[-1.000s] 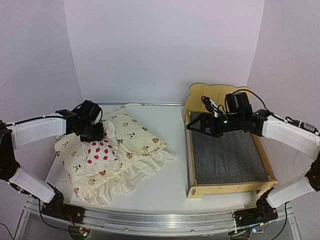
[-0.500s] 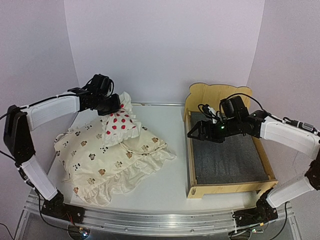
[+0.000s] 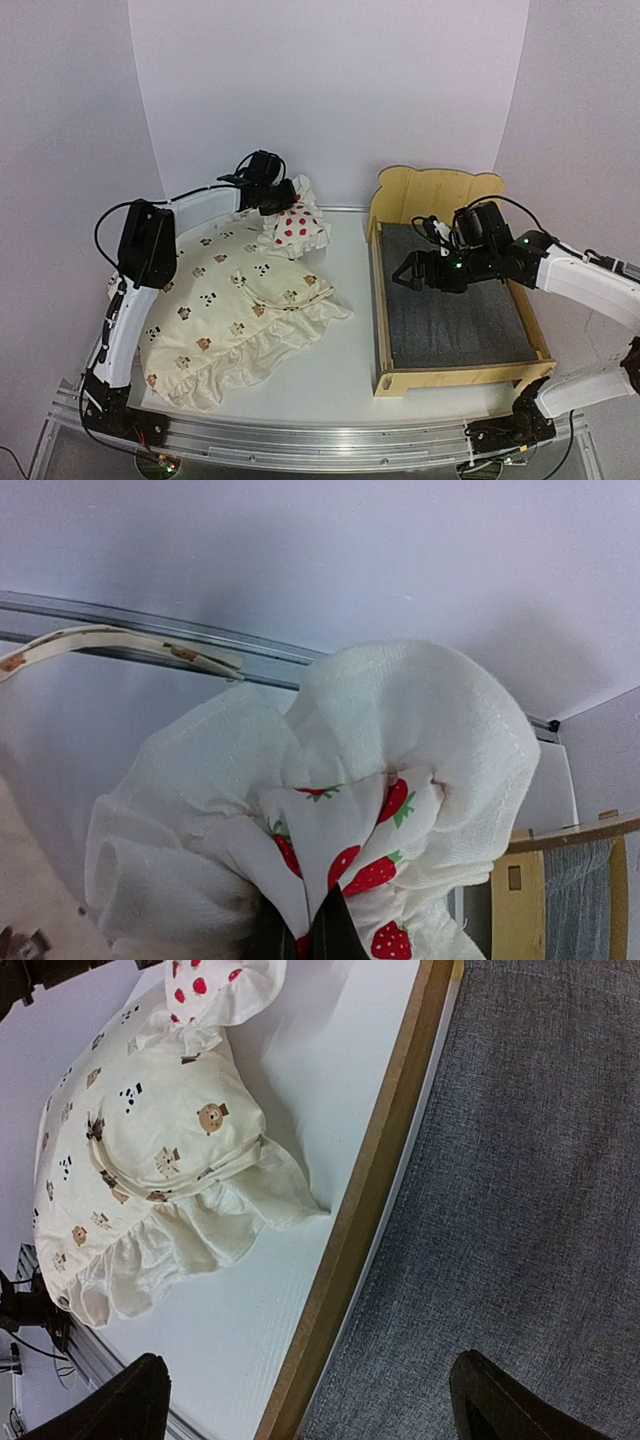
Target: Set up the pet bed
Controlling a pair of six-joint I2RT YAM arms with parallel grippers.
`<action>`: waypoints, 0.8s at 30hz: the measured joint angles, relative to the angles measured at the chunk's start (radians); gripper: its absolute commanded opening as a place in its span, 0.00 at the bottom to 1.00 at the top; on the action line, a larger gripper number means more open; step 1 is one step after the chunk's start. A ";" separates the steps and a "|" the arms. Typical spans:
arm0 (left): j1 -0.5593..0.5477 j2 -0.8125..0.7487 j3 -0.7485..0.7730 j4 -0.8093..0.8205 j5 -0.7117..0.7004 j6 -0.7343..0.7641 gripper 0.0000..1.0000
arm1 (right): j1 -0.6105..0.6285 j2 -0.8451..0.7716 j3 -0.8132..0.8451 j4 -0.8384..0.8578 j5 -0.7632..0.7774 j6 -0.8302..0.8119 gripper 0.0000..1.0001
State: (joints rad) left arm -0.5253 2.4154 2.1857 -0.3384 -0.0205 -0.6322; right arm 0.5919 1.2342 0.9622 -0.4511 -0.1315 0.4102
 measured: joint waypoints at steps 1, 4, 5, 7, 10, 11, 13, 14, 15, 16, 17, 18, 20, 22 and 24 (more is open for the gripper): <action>0.002 0.037 0.031 0.013 0.007 -0.009 0.00 | 0.000 -0.005 -0.004 -0.005 0.003 0.001 0.98; 0.018 0.088 0.045 0.075 0.051 -0.047 0.00 | 0.000 -0.014 -0.013 -0.013 0.014 0.002 0.98; 0.027 0.099 0.044 0.097 0.065 -0.061 0.00 | 0.000 -0.015 -0.015 -0.015 0.018 0.003 0.98; 0.045 0.120 0.045 0.142 0.078 -0.080 0.05 | 0.000 -0.016 -0.016 -0.018 0.024 0.003 0.98; 0.066 0.157 0.071 0.182 0.082 -0.088 0.45 | 0.000 -0.015 -0.016 -0.021 0.027 0.003 0.98; 0.073 0.169 0.080 0.189 0.082 -0.085 0.63 | 0.000 -0.013 -0.016 -0.022 0.026 0.003 0.98; 0.082 0.175 0.082 0.189 0.080 -0.076 0.89 | 0.000 -0.006 -0.016 -0.022 0.026 0.002 0.98; 0.084 0.175 0.079 0.192 0.078 -0.072 0.98 | 0.000 0.000 -0.016 -0.022 0.025 0.002 0.98; 0.085 0.173 0.074 0.196 0.075 -0.066 0.99 | 0.000 0.006 -0.016 -0.023 0.025 0.002 0.98; 0.085 0.168 0.069 0.199 0.070 -0.056 1.00 | 0.000 0.015 -0.014 -0.024 0.023 0.002 0.98; 0.085 0.160 0.057 0.200 0.067 -0.048 1.00 | 0.000 0.027 -0.010 -0.027 0.022 0.002 0.98; 0.083 0.149 0.045 0.195 0.062 -0.038 1.00 | 0.000 0.039 -0.002 -0.032 0.020 0.002 0.98; 0.080 0.128 0.039 0.158 0.040 -0.011 1.00 | 0.000 0.060 0.014 -0.037 0.012 0.002 0.98; 0.078 0.091 0.031 0.107 0.007 0.021 1.00 | 0.000 0.078 0.035 -0.039 0.000 0.001 0.98; 0.075 0.044 0.012 0.061 -0.020 0.049 1.00 | 0.000 0.097 0.058 -0.038 -0.014 -0.002 0.98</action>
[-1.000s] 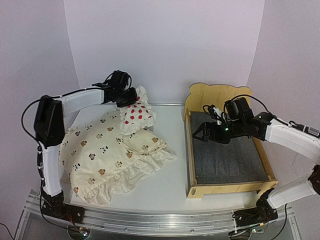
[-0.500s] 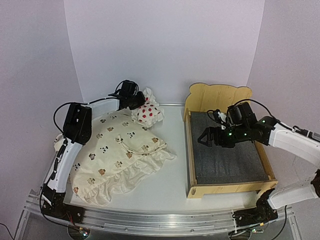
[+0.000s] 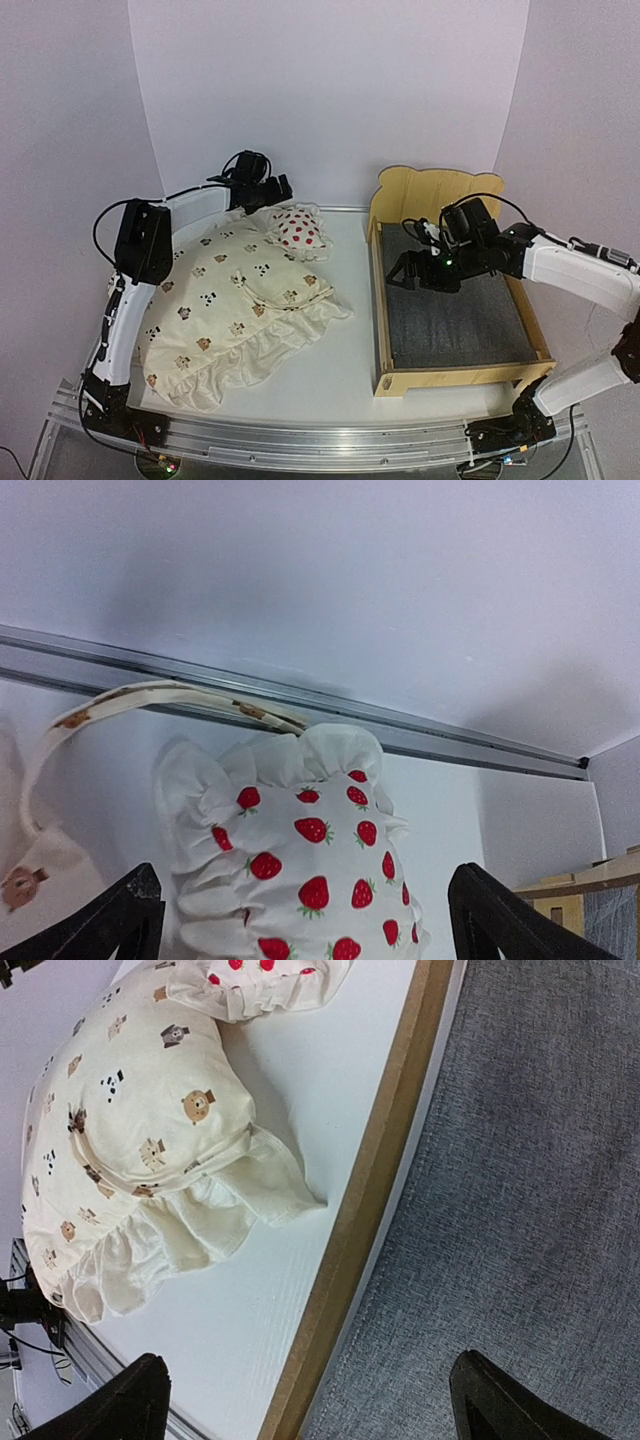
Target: Set up the pet bed
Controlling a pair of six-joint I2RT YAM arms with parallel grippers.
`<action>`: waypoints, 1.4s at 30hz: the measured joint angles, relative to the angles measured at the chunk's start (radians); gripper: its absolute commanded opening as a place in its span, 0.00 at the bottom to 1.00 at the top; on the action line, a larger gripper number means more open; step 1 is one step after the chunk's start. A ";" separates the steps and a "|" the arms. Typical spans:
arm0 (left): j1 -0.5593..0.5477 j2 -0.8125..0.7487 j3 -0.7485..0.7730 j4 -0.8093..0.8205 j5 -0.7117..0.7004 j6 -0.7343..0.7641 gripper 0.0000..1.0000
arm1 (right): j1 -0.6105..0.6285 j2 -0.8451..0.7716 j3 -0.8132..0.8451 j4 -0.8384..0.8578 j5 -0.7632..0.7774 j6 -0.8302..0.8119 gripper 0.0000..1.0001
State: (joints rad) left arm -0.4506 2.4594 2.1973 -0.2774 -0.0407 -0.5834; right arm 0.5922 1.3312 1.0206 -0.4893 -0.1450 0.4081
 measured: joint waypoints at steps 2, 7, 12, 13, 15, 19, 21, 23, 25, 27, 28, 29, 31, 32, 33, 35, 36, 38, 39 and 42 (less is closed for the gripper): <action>-0.002 -0.088 -0.076 -0.030 -0.034 0.028 0.99 | 0.001 0.024 0.026 0.000 -0.017 -0.004 0.98; -0.013 -0.381 -0.374 -0.110 -0.160 0.071 0.99 | 0.007 0.096 0.098 -0.001 -0.067 -0.042 0.98; -0.018 -0.649 -0.704 -0.164 -0.300 0.056 0.99 | 0.009 0.155 0.166 -0.006 -0.100 -0.094 0.98; -0.019 -0.688 -0.762 -0.178 -0.328 0.053 0.99 | 0.009 0.168 0.180 -0.005 -0.108 -0.102 0.98; -0.020 -0.734 -0.846 -0.200 -0.377 0.051 0.99 | 0.010 0.196 0.203 -0.003 -0.125 -0.114 0.98; 0.002 -0.760 -0.934 -0.234 -0.417 0.059 0.97 | 0.017 0.246 0.217 0.000 -0.146 -0.120 0.98; 0.026 -0.759 -0.936 -0.249 -0.417 0.058 0.97 | 0.026 0.263 0.217 -0.004 -0.149 -0.121 0.98; 0.047 -0.762 -0.941 -0.242 -0.419 0.052 0.97 | 0.034 0.275 0.217 -0.006 -0.151 -0.127 0.98; 0.065 -0.775 -0.970 -0.229 -0.417 0.040 0.94 | 0.040 0.278 0.217 -0.008 -0.152 -0.133 0.98; 0.085 -0.805 -1.023 -0.228 -0.410 0.014 0.93 | 0.042 0.278 0.217 -0.008 -0.151 -0.141 0.98; 0.093 -0.823 -1.052 -0.230 -0.407 -0.001 0.93 | 0.043 0.278 0.217 -0.009 -0.151 -0.145 0.98; 0.100 -0.847 -1.085 -0.232 -0.405 -0.019 0.93 | 0.043 0.278 0.217 -0.010 -0.151 -0.148 0.98; 0.111 -0.905 -1.149 -0.231 -0.404 -0.048 0.94 | 0.043 0.278 0.218 -0.010 -0.152 -0.152 0.98; 0.114 -0.940 -1.176 -0.233 -0.406 -0.060 0.95 | 0.043 0.278 0.218 -0.011 -0.152 -0.153 0.98; 0.117 -0.978 -1.205 -0.235 -0.408 -0.074 0.95 | 0.042 0.278 0.218 -0.012 -0.152 -0.154 0.98; 0.126 -1.042 -1.238 -0.237 -0.406 -0.092 0.95 | 0.043 0.281 0.221 -0.013 -0.153 -0.152 0.98; 0.132 -1.065 -1.249 -0.235 -0.400 -0.100 0.94 | 0.043 0.284 0.224 -0.013 -0.155 -0.151 0.98; 0.153 -1.097 -1.266 -0.227 -0.375 -0.113 0.94 | 0.044 0.293 0.232 -0.013 -0.159 -0.148 0.98; 0.164 -1.107 -1.273 -0.222 -0.359 -0.123 0.94 | 0.045 0.297 0.233 -0.013 -0.160 -0.148 0.98; 0.181 -1.127 -1.314 -0.195 -0.317 -0.142 0.93 | 0.048 0.299 0.234 -0.020 -0.155 -0.149 0.98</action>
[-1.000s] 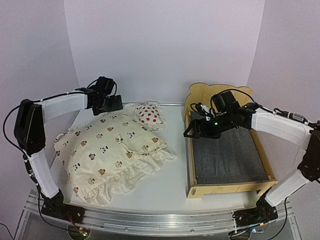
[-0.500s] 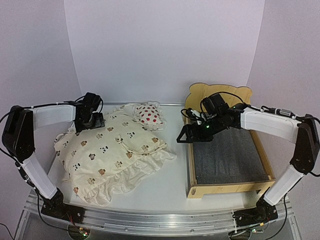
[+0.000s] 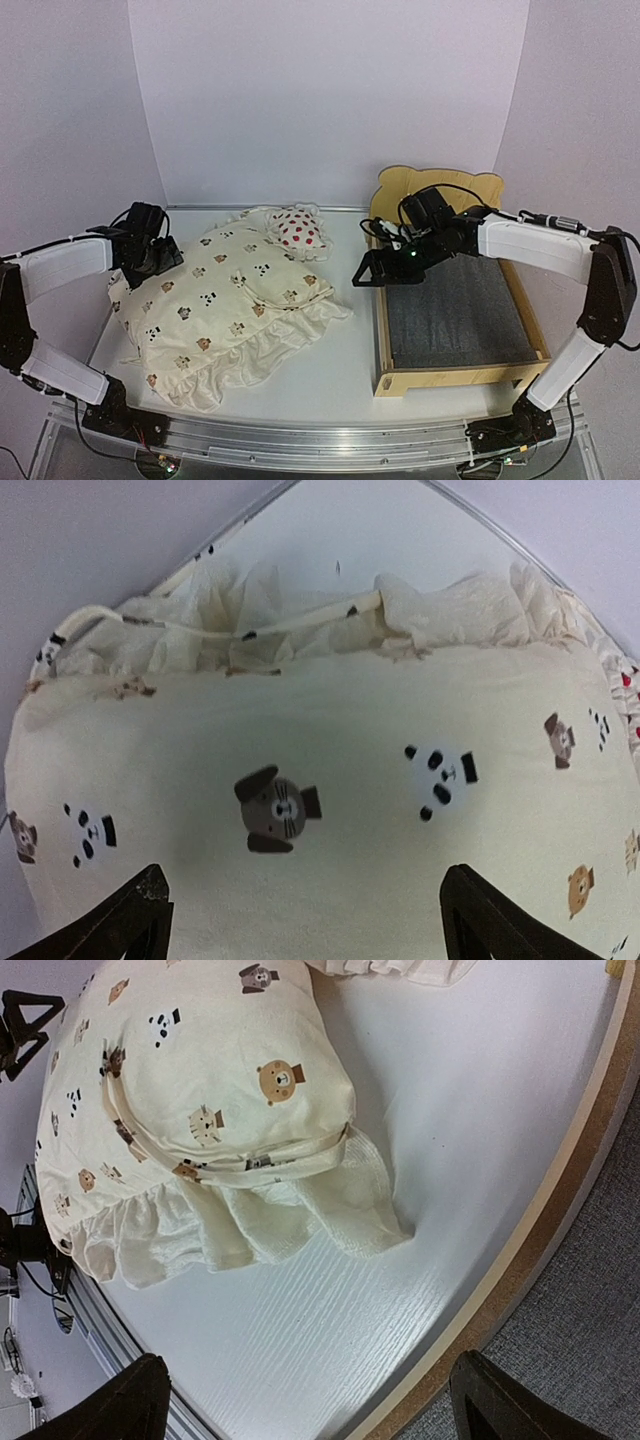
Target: Set up the pet bed
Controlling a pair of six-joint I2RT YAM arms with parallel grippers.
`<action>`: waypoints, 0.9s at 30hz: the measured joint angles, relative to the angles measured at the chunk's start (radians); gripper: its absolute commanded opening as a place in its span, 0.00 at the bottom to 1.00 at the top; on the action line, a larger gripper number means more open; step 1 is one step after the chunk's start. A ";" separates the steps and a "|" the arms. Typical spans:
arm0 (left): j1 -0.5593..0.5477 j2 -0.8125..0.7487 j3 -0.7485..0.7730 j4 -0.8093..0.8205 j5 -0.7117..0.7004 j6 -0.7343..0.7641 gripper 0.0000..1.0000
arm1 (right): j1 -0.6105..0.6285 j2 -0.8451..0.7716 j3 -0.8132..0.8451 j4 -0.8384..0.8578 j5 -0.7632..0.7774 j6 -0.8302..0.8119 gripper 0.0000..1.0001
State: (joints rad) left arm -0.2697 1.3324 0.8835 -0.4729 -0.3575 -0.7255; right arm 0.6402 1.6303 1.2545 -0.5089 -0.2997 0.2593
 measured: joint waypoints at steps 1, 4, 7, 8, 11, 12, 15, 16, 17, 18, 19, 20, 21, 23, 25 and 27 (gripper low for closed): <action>0.000 -0.007 -0.021 0.006 0.015 -0.006 0.92 | 0.000 -0.001 0.000 -0.003 0.005 -0.001 0.98; 0.000 -0.019 -0.080 0.013 0.058 -0.015 0.88 | 0.000 -0.008 0.000 -0.010 0.019 -0.004 0.98; 0.000 -0.014 -0.113 0.015 0.089 -0.018 0.83 | 0.000 -0.029 -0.001 -0.016 0.031 -0.004 0.98; 0.000 -0.012 -0.119 0.021 0.097 -0.020 0.80 | 0.000 -0.039 -0.002 -0.016 0.033 -0.004 0.98; -0.001 -0.005 -0.143 0.057 0.124 -0.031 0.68 | 0.000 -0.071 -0.018 -0.014 0.038 -0.003 0.98; -0.002 -0.001 -0.153 0.069 0.132 -0.033 0.63 | 0.000 -0.080 -0.026 -0.014 0.039 -0.002 0.98; -0.013 0.017 -0.173 0.100 0.151 -0.037 0.43 | 0.000 -0.099 -0.050 -0.017 0.042 0.001 0.98; -0.020 0.028 -0.173 0.108 0.156 -0.039 0.37 | 0.000 -0.102 -0.057 -0.016 0.043 0.003 0.98; -0.026 0.037 -0.173 0.117 0.156 -0.037 0.31 | 0.000 -0.103 -0.063 -0.016 0.044 0.004 0.98; -0.036 0.047 -0.173 0.123 0.156 -0.036 0.25 | 0.000 -0.104 -0.068 -0.017 0.045 0.004 0.98; -0.047 0.056 -0.173 0.131 0.156 -0.036 0.20 | 0.000 -0.105 -0.073 -0.018 0.047 0.005 0.98; -0.057 0.062 -0.173 0.134 0.154 -0.038 0.15 | 0.000 -0.107 -0.079 -0.018 0.049 0.006 0.98; -0.068 0.067 -0.173 0.137 0.152 -0.046 0.11 | 0.000 -0.109 -0.084 -0.017 0.050 0.007 0.98; -0.098 0.072 -0.173 0.140 0.146 -0.058 0.08 | 0.000 -0.118 -0.094 -0.018 0.054 0.007 0.98; -0.136 0.077 -0.172 0.140 0.139 -0.073 0.06 | 0.000 -0.129 -0.103 -0.019 0.057 0.008 0.98; -0.183 0.080 -0.170 0.133 0.130 -0.097 0.04 | 0.000 -0.140 -0.110 -0.020 0.058 0.008 0.98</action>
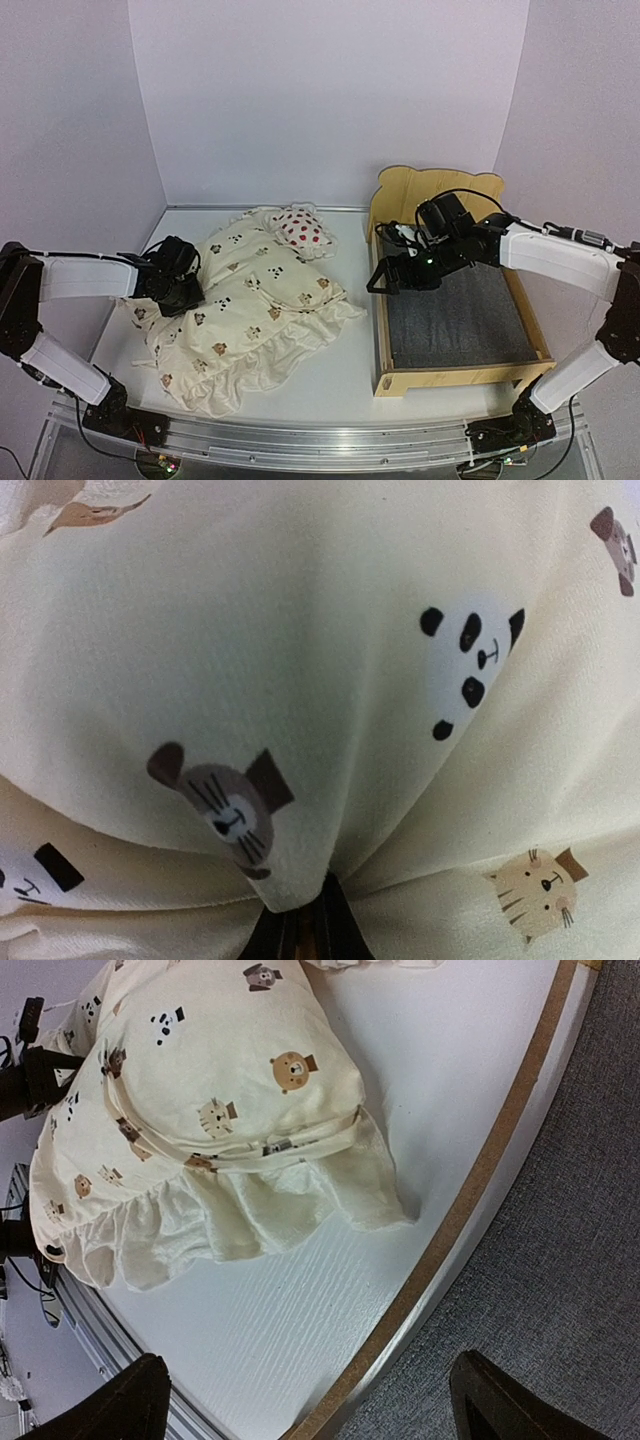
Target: Set up the pet bed
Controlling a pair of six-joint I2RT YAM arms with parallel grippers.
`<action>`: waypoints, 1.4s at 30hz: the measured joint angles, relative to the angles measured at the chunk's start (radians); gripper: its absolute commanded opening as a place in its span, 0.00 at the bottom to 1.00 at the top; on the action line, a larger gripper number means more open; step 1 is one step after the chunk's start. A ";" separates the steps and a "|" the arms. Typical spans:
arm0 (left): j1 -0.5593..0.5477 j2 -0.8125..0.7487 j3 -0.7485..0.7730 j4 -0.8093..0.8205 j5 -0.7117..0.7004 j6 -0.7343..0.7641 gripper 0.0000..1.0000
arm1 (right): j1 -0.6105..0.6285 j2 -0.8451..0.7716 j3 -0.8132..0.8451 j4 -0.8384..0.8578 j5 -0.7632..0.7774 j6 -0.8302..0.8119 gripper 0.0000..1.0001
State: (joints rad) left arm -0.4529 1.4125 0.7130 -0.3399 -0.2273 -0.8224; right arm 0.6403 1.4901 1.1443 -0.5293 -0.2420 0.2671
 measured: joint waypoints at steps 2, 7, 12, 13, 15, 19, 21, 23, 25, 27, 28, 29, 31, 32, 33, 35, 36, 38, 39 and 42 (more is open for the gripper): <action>-0.046 0.001 0.002 -0.010 -0.006 -0.023 0.04 | 0.000 -0.008 -0.003 -0.002 0.000 0.001 0.98; -0.139 -0.009 0.007 -0.051 -0.005 -0.083 0.04 | 0.000 -0.023 -0.012 -0.003 0.002 0.009 0.98; -0.210 -0.086 0.013 -0.138 -0.003 -0.122 0.30 | 0.000 -0.026 -0.013 -0.003 0.002 0.027 0.98; -0.214 -0.103 0.016 -0.155 -0.008 -0.123 0.40 | 0.000 -0.026 -0.013 -0.003 0.002 0.032 0.98; -0.216 -0.130 0.030 -0.196 -0.026 -0.111 0.55 | 0.000 -0.026 -0.013 -0.003 0.002 0.044 0.98; -0.216 -0.136 0.094 -0.268 -0.075 -0.083 0.61 | 0.000 -0.026 -0.013 -0.003 0.002 0.077 0.98; -0.216 -0.126 0.130 -0.284 -0.098 -0.054 0.62 | 0.002 -0.026 -0.013 -0.003 0.003 0.097 0.98; -0.216 -0.112 0.160 -0.277 -0.120 -0.001 0.63 | 0.010 -0.026 -0.013 -0.003 0.008 0.114 0.98; -0.216 -0.101 0.170 -0.258 -0.132 0.058 0.63 | 0.023 -0.026 -0.013 -0.003 0.017 0.129 0.98; -0.216 -0.086 0.180 -0.243 -0.141 0.118 0.69 | 0.043 -0.026 -0.013 -0.003 0.030 0.141 0.98; -0.216 -0.075 0.189 -0.239 -0.146 0.149 0.75 | 0.053 -0.025 -0.013 -0.003 0.035 0.146 0.98; -0.214 -0.061 0.204 -0.236 -0.151 0.176 0.78 | 0.066 -0.023 -0.013 -0.003 0.041 0.151 0.98; -0.201 -0.030 0.245 -0.230 -0.151 0.211 0.83 | 0.091 -0.017 -0.013 -0.003 0.055 0.156 0.98; -0.187 -0.016 0.266 -0.221 -0.145 0.229 0.84 | 0.102 -0.014 -0.013 -0.003 0.060 0.158 0.98; -0.166 -0.005 0.284 -0.206 -0.135 0.249 0.87 | 0.112 -0.012 -0.013 -0.003 0.064 0.159 0.98; -0.116 0.009 0.313 -0.170 -0.101 0.290 0.89 | 0.127 -0.011 -0.013 -0.003 0.072 0.160 0.98; -0.091 0.017 0.326 -0.154 -0.085 0.310 0.89 | 0.130 -0.011 -0.013 -0.003 0.076 0.161 0.98; -0.050 0.041 0.359 -0.135 -0.065 0.347 0.90 | 0.132 -0.012 -0.014 -0.003 0.087 0.162 0.98; -0.033 0.057 0.378 -0.128 -0.057 0.365 0.90 | 0.132 -0.014 -0.017 -0.002 0.092 0.163 0.98; 0.007 0.124 0.444 -0.112 -0.011 0.426 0.91 | 0.132 -0.041 -0.040 -0.005 0.111 0.176 0.98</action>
State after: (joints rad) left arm -0.4461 1.5367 1.1571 -0.4519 -0.2382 -0.3959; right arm 0.7723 1.4491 1.1042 -0.5342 -0.1312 0.4428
